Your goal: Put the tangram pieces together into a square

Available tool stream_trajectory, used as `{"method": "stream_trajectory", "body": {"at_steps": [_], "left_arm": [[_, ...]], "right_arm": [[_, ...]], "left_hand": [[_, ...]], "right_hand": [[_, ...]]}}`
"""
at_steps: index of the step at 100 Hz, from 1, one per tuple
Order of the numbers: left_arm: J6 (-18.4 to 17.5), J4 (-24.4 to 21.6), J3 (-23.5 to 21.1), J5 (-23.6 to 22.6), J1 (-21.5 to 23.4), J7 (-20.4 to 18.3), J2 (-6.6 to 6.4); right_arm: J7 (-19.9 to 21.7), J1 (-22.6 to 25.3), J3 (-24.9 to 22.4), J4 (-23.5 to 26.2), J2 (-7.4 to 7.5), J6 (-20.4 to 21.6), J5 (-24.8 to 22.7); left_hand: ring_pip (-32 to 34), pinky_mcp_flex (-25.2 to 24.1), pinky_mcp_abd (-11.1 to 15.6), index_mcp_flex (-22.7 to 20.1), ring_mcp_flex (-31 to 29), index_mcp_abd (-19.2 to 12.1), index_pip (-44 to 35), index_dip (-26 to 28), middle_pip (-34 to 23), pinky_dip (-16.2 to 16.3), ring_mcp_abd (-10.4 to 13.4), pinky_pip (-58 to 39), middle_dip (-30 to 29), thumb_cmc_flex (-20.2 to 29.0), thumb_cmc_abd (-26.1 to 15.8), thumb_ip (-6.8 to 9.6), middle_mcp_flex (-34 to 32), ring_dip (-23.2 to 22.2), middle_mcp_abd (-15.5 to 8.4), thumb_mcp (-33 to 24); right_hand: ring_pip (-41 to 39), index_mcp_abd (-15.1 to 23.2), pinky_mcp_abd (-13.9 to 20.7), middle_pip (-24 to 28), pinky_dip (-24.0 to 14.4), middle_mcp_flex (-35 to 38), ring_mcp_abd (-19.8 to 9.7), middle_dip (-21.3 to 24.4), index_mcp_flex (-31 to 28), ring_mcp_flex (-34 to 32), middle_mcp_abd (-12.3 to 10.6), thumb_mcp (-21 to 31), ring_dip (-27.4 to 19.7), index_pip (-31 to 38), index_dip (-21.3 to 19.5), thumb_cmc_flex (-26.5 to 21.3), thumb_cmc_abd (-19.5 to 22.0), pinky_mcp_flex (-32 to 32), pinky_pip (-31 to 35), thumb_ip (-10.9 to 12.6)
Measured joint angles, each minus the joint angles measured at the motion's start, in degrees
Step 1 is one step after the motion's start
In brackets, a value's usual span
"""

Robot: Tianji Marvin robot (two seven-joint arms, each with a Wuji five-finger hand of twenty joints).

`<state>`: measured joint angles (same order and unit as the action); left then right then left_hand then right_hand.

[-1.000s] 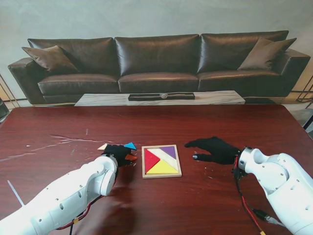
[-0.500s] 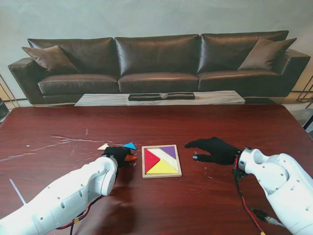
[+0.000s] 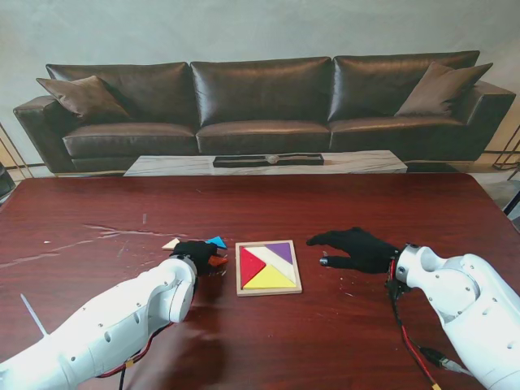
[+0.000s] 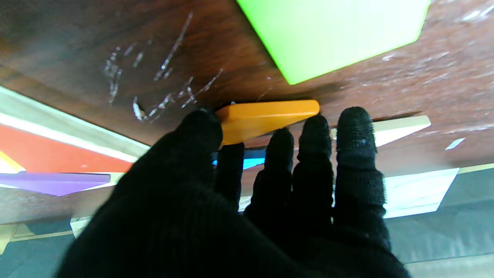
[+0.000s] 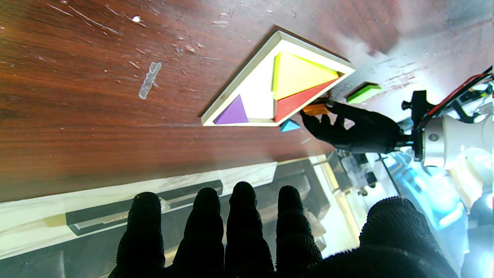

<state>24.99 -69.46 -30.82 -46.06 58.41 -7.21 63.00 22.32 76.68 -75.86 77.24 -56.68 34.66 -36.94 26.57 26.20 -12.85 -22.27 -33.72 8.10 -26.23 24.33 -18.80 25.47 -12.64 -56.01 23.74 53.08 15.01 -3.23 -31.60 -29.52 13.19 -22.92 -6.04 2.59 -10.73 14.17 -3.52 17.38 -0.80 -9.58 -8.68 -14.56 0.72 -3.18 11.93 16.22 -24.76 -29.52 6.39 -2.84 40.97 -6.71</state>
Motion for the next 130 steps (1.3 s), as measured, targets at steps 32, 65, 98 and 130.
{"method": "stream_trajectory", "body": {"at_steps": [32, 65, 98, 130], "left_arm": [[-1.26, 1.39, 0.88, -0.07, -0.9, 1.14, 0.16], [-1.39, 2.44, 2.09, 1.14, -2.28, 0.33, 0.19], [-2.98, 4.31, 2.86, 3.37, -3.53, 0.67, 0.65], [-4.82, 6.01, 2.71, 4.2, -4.24, 1.84, 1.13]], "right_arm": [[0.2, 0.09, -0.07, 0.58, 0.01, -0.36, -0.32], [0.24, 0.14, -0.07, 0.85, 0.01, -0.62, -0.48], [0.47, 0.33, -0.48, 1.24, 0.01, -0.64, -0.69], [0.98, 0.71, -0.94, 1.82, 0.07, -0.81, -0.75]], "left_hand": [[1.28, 2.85, 0.1, -0.28, -2.9, 0.22, -5.41, 2.64, -2.43, -1.28, 0.45, -1.19, 2.31, -6.17, 5.46, -0.1, -1.76, -0.28, 0.07, -10.4], [12.22, 7.07, 4.29, 4.05, -3.05, -2.01, -28.76, 11.68, -21.44, 0.83, 4.91, -5.36, 26.47, -9.35, 8.54, -4.53, -5.54, -13.29, -4.87, -15.44], [29.09, 8.37, 5.83, 8.66, -4.37, -2.01, -34.64, 21.69, -27.49, 7.32, 8.51, -9.19, 35.83, -11.12, 7.63, -6.88, -5.27, -25.93, -4.79, -17.2], [38.49, 8.37, 5.83, 8.94, -4.39, -2.75, -36.2, 33.07, -38.48, 12.64, 9.77, -11.49, 40.14, -8.29, 6.12, -6.94, -5.27, -32.69, -6.1, -7.02]], "right_hand": [[0.0, 0.0, 0.0, 0.0, 0.0, 0.0, 0.0, 0.0, 0.0, 0.0, 0.0, 0.0, 0.0, 0.0, 0.0, 0.0, 0.0, 0.0, 0.0, 0.0], [0.0, 0.0, -0.01, 0.0, 0.0, 0.0, 0.0, 0.0, 0.0, 0.0, 0.0, 0.0, 0.0, 0.0, 0.0, 0.0, 0.0, 0.0, 0.0, 0.0], [0.0, 0.0, -0.01, 0.0, 0.0, 0.0, 0.0, 0.0, 0.0, 0.0, 0.0, 0.0, 0.0, 0.0, 0.0, 0.0, 0.0, 0.0, 0.0, 0.0], [0.0, 0.0, -0.01, 0.0, 0.0, 0.0, 0.0, 0.0, 0.0, 0.0, 0.0, 0.0, 0.0, 0.0, 0.0, 0.0, 0.0, 0.0, 0.0, 0.0]]}}
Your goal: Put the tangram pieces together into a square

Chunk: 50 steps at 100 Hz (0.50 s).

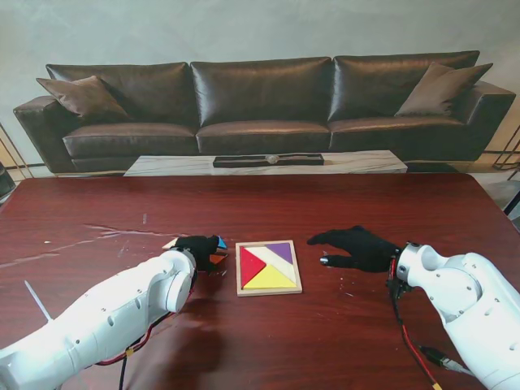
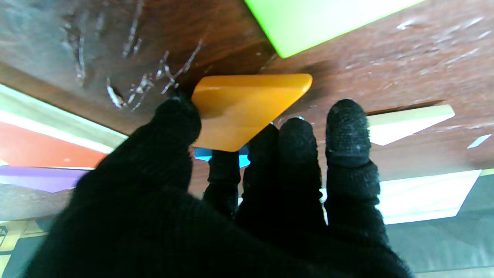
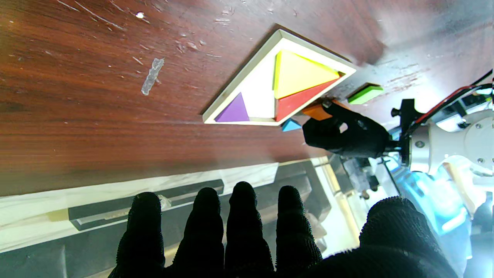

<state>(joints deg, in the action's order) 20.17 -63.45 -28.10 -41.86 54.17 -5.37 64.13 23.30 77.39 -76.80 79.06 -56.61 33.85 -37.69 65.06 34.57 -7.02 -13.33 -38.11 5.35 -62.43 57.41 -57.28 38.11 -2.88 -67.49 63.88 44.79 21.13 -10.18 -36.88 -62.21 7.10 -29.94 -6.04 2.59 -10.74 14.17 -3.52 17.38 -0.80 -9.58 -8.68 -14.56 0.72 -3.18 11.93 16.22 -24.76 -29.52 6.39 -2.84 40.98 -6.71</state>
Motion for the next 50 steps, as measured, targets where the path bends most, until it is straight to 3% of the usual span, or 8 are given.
{"method": "stream_trajectory", "body": {"at_steps": [15, 29, 35, 50], "left_arm": [[-1.11, 0.48, -0.07, 0.0, -0.14, 0.42, 0.02], [-2.06, 0.83, -0.3, 0.19, -0.08, 0.95, 0.19], [-2.61, 0.82, -0.41, 0.24, 0.0, 1.05, 0.29], [-3.47, 0.71, -0.8, 0.25, 0.31, 1.1, 0.49]], "right_arm": [[0.08, 0.01, 0.0, 0.12, 0.01, -0.07, 0.0], [0.21, 0.01, 0.05, 0.21, 0.03, -0.18, 0.06], [0.24, 0.01, 0.05, 0.26, 0.03, -0.24, 0.06], [0.44, 0.05, 0.05, 0.44, 0.05, -0.45, 0.06]], "left_hand": [[3.54, 0.0, -0.03, 0.01, 0.02, -0.07, -0.61, 4.48, -3.62, 2.64, 0.92, -1.14, 4.19, 1.39, -0.96, -0.01, -0.04, -3.07, -1.07, 3.53], [3.72, 0.11, -0.06, 0.01, -0.2, -1.19, -2.34, 7.18, -6.5, 4.0, 4.74, -1.43, 5.88, 3.8, -1.54, -0.09, -0.31, -5.76, -5.81, 5.26], [3.75, 0.19, -0.07, -0.25, -0.55, -2.77, -3.49, 7.98, -6.63, 4.21, 5.2, -1.65, 6.1, 6.61, -1.73, -2.19, -0.84, -7.55, -6.35, 5.26], [3.76, 0.75, -0.07, -1.41, -0.55, -3.35, -3.84, 8.29, -6.75, 4.74, 5.44, -1.84, 6.95, 9.39, -2.24, -2.81, -0.78, -8.63, -6.58, 5.3]], "right_hand": [[0.0, 0.0, 0.0, 0.0, 0.0, 0.0, 0.0, 0.0, 0.0, 0.0, 0.0, 0.0, 0.0, 0.0, 0.0, 0.0, 0.0, 0.0, 0.0, 0.0], [0.0, 0.0, 0.0, 0.0, 0.0, 0.0, 0.0, 0.0, 0.0, 0.0, 0.0, 0.0, 0.0, 0.0, 0.0, 0.0, 0.0, 0.0, 0.0, 0.0], [0.0, 0.0, 0.0, 0.0, 0.0, 0.0, 0.0, 0.0, 0.0, 0.0, 0.0, 0.0, 0.0, 0.0, 0.0, 0.0, 0.0, 0.0, 0.0, 0.0], [0.0, 0.0, 0.0, 0.0, 0.0, 0.0, 0.0, 0.0, 0.0, 0.0, 0.0, 0.0, 0.0, 0.0, 0.0, 0.0, 0.0, 0.0, 0.0, 0.0]]}}
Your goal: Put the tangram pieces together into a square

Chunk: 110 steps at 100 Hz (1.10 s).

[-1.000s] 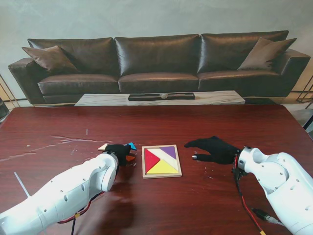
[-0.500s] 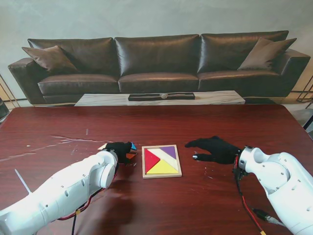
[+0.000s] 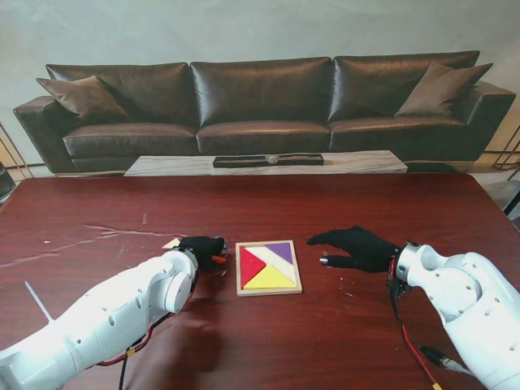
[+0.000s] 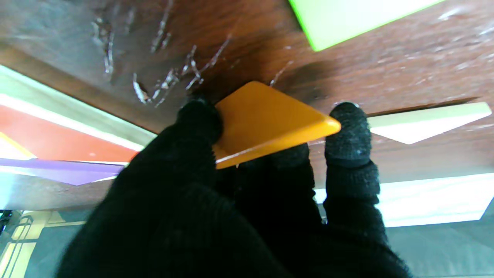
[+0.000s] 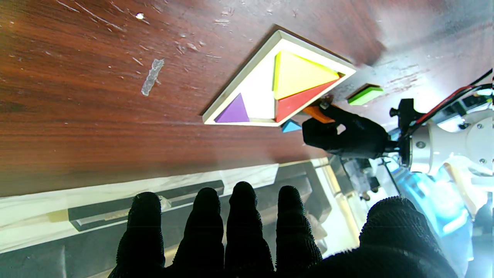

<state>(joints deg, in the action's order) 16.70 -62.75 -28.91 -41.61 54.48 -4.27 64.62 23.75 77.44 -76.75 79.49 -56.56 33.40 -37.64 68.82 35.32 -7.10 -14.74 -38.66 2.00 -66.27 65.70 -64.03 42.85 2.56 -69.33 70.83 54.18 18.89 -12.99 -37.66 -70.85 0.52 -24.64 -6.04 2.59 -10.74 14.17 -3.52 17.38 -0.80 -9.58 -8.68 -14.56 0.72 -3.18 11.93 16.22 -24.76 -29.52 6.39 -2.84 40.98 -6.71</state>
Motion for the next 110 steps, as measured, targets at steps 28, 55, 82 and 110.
{"method": "stream_trajectory", "body": {"at_steps": [28, 55, 82, 110], "left_arm": [[-1.85, 0.24, -1.98, -0.39, 1.39, 1.98, 0.13], [-4.68, -0.43, -5.27, -4.0, 4.03, 3.95, -0.13], [-6.58, -2.97, -8.09, -8.24, 6.24, 4.12, -1.51], [-7.41, -5.58, -9.86, -10.27, 7.04, 6.17, -1.93]], "right_arm": [[0.13, 0.17, -0.15, 0.25, 0.01, -0.09, -0.11], [0.22, 0.36, -0.32, 0.41, 0.02, -0.23, -0.21], [0.17, 0.43, -0.35, 0.46, 0.02, -0.23, -0.21], [0.12, 0.41, -0.2, 0.38, 0.02, -0.66, -0.15]], "left_hand": [[-2.07, 2.77, 0.14, 0.53, 0.0, -0.48, -0.02, -4.72, 3.22, -0.03, 0.01, 0.04, 2.86, 3.63, -0.84, -0.02, 0.1, -2.43, 0.09, 5.74], [-3.19, 2.99, 0.14, 1.11, 0.03, -0.58, -0.02, -6.05, 6.94, -0.22, -0.09, 0.36, 5.81, 5.94, -1.12, 1.89, 0.1, -3.16, 0.79, 7.63], [-3.89, 3.0, 0.14, 0.37, 0.11, -2.07, -0.35, -6.77, 9.46, -0.28, -0.23, 0.64, 7.4, 10.13, 3.65, 4.8, 0.1, -3.37, 1.12, 8.57], [-3.9, 3.44, 0.14, -0.13, 0.11, -3.02, -0.5, -6.78, 9.46, -0.21, -0.24, 0.65, 7.75, 10.18, 3.65, 5.19, 0.1, -3.4, 1.12, 8.57]], "right_hand": [[0.0, 0.0, 0.0, 0.0, 0.0, 0.0, 0.0, 0.0, 0.0, 0.0, 0.0, 0.0, 0.0, 0.0, 0.0, 0.0, 0.0, 0.0, 0.0, 0.0], [0.0, 0.0, 0.0, 0.0, 0.0, 0.0, 0.0, 0.0, 0.0, 0.0, 0.0, 0.0, 0.0, 0.0, 0.0, 0.0, 0.0, 0.0, 0.0, 0.0], [0.0, 0.0, 0.0, 0.0, 0.0, 0.0, -0.01, 0.0, 0.0, 0.0, 0.0, 0.0, 0.0, 0.0, 0.0, 0.0, 0.0, 0.0, 0.01, 0.0], [0.0, 0.0, 0.0, 0.0, 0.0, 0.0, -0.01, 0.0, 0.0, 0.0, 0.0, 0.0, 0.0, 0.0, 0.0, 0.0, 0.0, 0.0, 0.01, 0.0]]}}
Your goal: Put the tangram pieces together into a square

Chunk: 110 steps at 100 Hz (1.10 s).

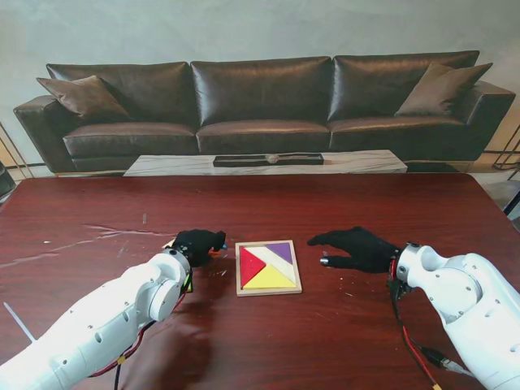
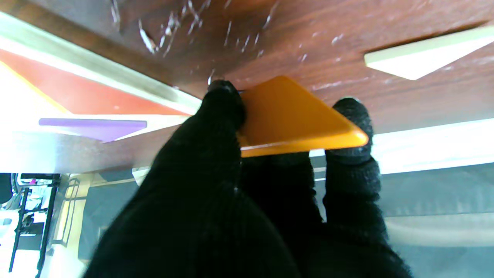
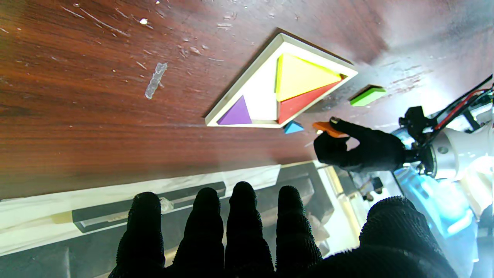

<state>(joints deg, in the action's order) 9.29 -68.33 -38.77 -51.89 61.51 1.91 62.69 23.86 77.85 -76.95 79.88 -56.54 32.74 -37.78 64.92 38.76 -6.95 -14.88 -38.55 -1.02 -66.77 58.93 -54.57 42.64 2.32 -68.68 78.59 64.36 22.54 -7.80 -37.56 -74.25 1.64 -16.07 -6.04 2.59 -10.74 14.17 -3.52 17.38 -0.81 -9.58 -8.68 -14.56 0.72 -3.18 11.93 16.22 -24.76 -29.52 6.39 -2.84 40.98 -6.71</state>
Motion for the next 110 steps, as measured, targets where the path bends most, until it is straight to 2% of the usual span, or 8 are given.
{"method": "stream_trajectory", "body": {"at_steps": [18, 29, 40, 79, 95, 110], "left_arm": [[-0.99, -1.04, -0.08, 1.32, -0.63, 0.04, 0.27], [-3.47, -1.33, 0.83, 5.94, -1.91, -0.88, 0.58], [-6.37, -0.1, 4.19, 9.5, -4.81, -1.01, 1.31], [-16.24, 13.37, 14.48, 18.62, -14.7, 1.37, 7.95], [-20.01, 19.53, 16.86, 22.25, -16.98, 2.15, 11.08], [-24.07, 25.44, 19.39, 23.48, -18.75, 3.22, 13.99]], "right_arm": [[0.32, -0.08, 0.02, 0.0, 0.0, -0.25, 0.02], [0.32, -0.1, 0.01, 0.04, 0.0, -0.25, 0.02], [0.14, -0.09, -0.02, 0.22, 0.0, -0.22, -0.08], [0.28, 1.06, -1.75, 1.64, -0.01, -0.08, -0.66], [0.24, 1.51, -2.26, 1.81, 0.0, -0.05, -0.85], [0.26, 1.79, -2.66, 1.86, 0.01, -0.04, -0.91]], "left_hand": [[-0.01, 0.03, 0.0, -0.05, 0.0, 0.0, -0.01, 0.0, 0.0, 0.04, 0.0, 0.09, 0.09, 0.0, 0.0, 0.0, 0.0, -0.43, 0.0, 0.0], [-0.02, 0.04, -0.02, -0.07, 0.0, 0.01, -0.01, -0.01, 0.04, 0.06, 0.0, 0.57, 0.11, 0.0, 0.0, 0.0, 0.0, -0.44, 0.01, 0.0], [-0.04, 0.04, -0.02, -0.08, 0.0, 0.02, -0.05, -0.01, 0.14, 0.07, 0.0, 0.72, 0.59, 0.04, 0.0, 0.0, 0.0, -0.47, 0.01, 0.0], [-0.7, 0.04, -0.03, -0.12, 0.0, 0.08, -0.1, -1.11, 0.93, 0.1, 0.0, 0.82, 0.9, 0.64, 0.0, 0.0, 0.0, -0.61, 0.02, 0.73], [-1.23, 0.04, -0.07, -0.13, 0.0, 0.1, -0.11, -1.4, 1.43, 0.12, 0.0, 1.18, 1.15, 0.68, 0.0, 0.01, 0.0, -0.68, 0.02, 0.73], [-1.29, -0.03, -0.1, -0.16, 0.0, -0.22, -0.14, -1.41, 1.47, 0.12, 0.0, 1.33, 1.16, 0.68, 0.0, 0.01, 0.0, -0.68, 0.02, 0.73]], "right_hand": [[0.0, 0.0, 0.0, 0.0, 0.0, 0.0, 0.0, 0.0, 0.0, 0.0, 0.0, 0.0, 0.0, 0.0, 0.0, 0.0, 0.0, 0.0, 0.0, 0.0], [0.0, 0.0, 0.0, 0.0, 0.0, 0.0, 0.0, 0.0, 0.0, 0.0, 0.0, 0.0, 0.0, 0.0, 0.0, 0.0, 0.0, 0.0, 0.0, 0.0], [0.0, 0.0, 0.0, 0.0, 0.0, 0.0, 0.0, 0.0, 0.0, 0.0, 0.0, 0.0, 0.0, 0.0, 0.0, 0.0, 0.0, 0.0, 0.0, 0.0], [0.0, 0.0, 0.0, 0.0, 0.0, 0.0, 0.0, 0.0, 0.0, 0.0, 0.0, 0.0, 0.0, 0.0, 0.0, 0.0, 0.0, 0.0, 0.0, 0.0], [0.0, 0.0, 0.0, 0.0, 0.0, 0.0, 0.0, 0.0, 0.0, 0.0, 0.0, 0.0, 0.0, 0.0, 0.0, 0.0, 0.0, 0.0, 0.0, 0.0], [0.0, 0.0, 0.0, 0.0, 0.0, 0.0, 0.0, 0.0, 0.0, 0.0, 0.0, 0.0, 0.0, 0.0, 0.0, 0.0, 0.0, 0.0, 0.0, 0.0]]}}
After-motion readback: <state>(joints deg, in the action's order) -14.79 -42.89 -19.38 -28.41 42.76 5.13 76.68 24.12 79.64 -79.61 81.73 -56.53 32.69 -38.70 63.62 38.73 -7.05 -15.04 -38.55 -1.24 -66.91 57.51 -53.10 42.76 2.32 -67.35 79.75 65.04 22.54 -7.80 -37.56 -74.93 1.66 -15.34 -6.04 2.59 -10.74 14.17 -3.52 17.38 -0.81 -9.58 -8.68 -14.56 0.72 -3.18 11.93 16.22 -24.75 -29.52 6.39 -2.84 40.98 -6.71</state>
